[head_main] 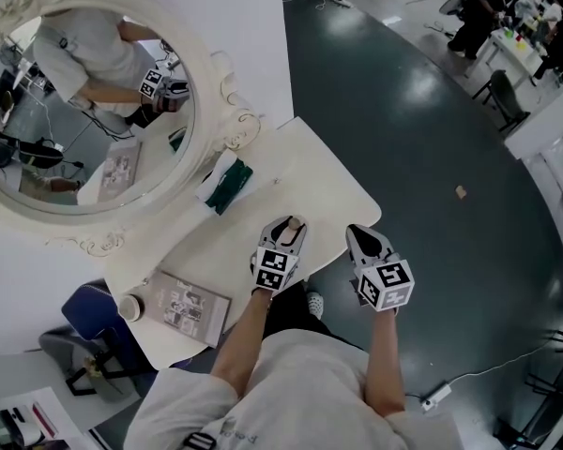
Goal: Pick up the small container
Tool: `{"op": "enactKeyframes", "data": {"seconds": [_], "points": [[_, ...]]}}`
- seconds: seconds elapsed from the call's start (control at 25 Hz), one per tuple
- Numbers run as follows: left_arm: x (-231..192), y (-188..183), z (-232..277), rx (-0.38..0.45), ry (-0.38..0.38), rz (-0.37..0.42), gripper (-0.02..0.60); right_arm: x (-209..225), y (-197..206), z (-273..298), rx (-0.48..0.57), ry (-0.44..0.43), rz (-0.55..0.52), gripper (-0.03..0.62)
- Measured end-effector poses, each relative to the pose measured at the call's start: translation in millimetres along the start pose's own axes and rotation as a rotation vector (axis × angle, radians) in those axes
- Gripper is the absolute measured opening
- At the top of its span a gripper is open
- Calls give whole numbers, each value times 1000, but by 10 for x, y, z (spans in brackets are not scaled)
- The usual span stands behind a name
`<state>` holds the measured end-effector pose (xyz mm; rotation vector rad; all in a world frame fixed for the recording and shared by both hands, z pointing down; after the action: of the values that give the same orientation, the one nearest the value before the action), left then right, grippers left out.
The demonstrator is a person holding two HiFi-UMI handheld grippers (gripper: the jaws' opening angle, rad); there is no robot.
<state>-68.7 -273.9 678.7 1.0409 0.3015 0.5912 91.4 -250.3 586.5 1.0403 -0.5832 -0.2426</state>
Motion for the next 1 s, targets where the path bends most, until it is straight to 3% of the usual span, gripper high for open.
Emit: {"op": "enactKeyframes", "data": {"seconds": [0.48,0.64,1.0], "points": [[-185,-417,-345,46,-79,-79,163,-83,-169,-63,79,-57,73,16],[-254,-596,-500,47,-96,-76,163,-121,-290,-95,121,-86,101,15],[-338,-1060,-963,95,-128,-51,163,-270,-477,-107,152,-120,59,15]]}}
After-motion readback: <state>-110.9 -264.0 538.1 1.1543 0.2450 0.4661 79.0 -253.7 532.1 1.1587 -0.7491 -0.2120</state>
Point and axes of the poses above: the fingertips, and each gripper's own axes: z forward along the fingers, x to its right, y out of its underside, the point moved 4 cm from there along -z, backward along the fingers, and after that the axes turned 6 degrees about z, right-handed, at the moved point
